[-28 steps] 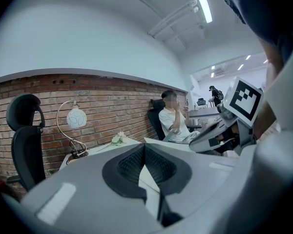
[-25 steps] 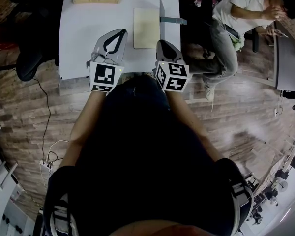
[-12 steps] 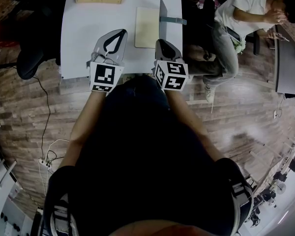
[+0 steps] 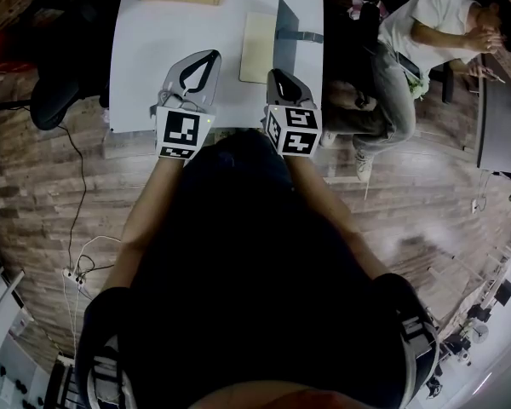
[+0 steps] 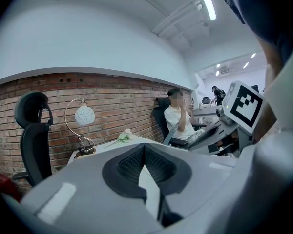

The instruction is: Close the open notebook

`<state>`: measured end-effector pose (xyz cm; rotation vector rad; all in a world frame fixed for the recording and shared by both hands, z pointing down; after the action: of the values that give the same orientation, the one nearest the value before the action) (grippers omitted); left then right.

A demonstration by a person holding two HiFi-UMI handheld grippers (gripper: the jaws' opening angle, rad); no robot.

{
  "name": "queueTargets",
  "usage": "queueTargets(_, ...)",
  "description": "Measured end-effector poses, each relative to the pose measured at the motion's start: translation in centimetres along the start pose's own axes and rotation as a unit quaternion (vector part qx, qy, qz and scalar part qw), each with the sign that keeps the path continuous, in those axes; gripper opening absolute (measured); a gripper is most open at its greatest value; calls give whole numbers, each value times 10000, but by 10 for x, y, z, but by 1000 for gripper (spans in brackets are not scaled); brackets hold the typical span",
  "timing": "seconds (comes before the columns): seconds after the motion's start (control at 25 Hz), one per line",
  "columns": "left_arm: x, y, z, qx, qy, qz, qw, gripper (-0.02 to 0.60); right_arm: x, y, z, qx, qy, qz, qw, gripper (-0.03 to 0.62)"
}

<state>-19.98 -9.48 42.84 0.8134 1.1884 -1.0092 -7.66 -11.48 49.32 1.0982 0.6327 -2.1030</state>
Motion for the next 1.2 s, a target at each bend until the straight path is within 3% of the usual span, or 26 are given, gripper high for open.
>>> queueTargets(1.2,-7,-13,-19,340,-63,-18,9994,6,-8,-18,17,243,-142,-240,9993,21)
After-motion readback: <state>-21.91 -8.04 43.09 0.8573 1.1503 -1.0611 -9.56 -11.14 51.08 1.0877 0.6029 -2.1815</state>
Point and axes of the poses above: the fingertips, and each gripper's own axes: z forward along the fingers, y to its right, x out of its top, the point moved 1 cm from there along -z, backward along the fingers, and after that the axes turned 12 degrees about -z, right-handed, at the moved point
